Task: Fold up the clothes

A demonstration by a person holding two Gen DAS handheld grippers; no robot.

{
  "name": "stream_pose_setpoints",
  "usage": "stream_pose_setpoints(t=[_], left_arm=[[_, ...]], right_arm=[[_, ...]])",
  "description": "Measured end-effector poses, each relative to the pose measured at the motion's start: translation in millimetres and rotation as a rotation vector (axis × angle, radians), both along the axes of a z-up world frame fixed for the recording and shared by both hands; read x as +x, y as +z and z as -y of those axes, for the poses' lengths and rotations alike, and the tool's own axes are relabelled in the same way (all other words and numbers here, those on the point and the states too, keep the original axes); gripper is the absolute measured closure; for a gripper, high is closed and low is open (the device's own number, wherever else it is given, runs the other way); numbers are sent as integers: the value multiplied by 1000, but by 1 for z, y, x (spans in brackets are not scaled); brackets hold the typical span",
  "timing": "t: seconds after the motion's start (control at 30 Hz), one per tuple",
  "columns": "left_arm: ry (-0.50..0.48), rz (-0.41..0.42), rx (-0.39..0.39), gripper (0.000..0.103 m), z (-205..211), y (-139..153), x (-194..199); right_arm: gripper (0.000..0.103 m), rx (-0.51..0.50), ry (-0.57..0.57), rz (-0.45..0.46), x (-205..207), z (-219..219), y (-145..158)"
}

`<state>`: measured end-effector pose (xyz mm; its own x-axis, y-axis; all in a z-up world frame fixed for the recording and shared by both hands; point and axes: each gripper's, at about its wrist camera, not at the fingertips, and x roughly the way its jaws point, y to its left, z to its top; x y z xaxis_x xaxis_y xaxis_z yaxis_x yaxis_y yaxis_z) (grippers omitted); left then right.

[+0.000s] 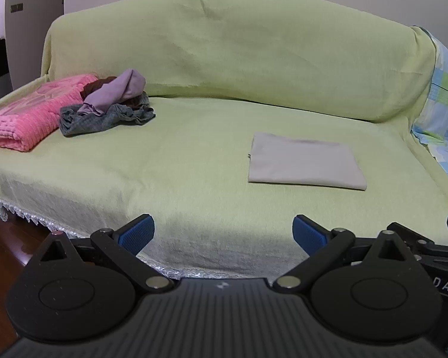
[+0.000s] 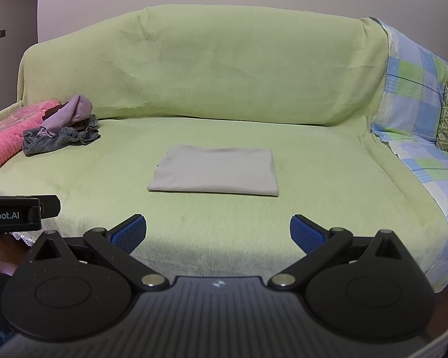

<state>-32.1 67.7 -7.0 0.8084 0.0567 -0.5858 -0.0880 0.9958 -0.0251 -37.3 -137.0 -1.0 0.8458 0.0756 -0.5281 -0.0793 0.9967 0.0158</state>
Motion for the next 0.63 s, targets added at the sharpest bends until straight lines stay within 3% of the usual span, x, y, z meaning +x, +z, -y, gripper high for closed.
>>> stream_pose_setpoints(t=[0.37,0.63], left_arm=[[0,-29,19,2,10,-4,8],[-2,25,77,1,24,-3,5]], right_arm=[[2,18,-9,-17,7,6,-5],[2,29,-9,-26,9,12,-10]])
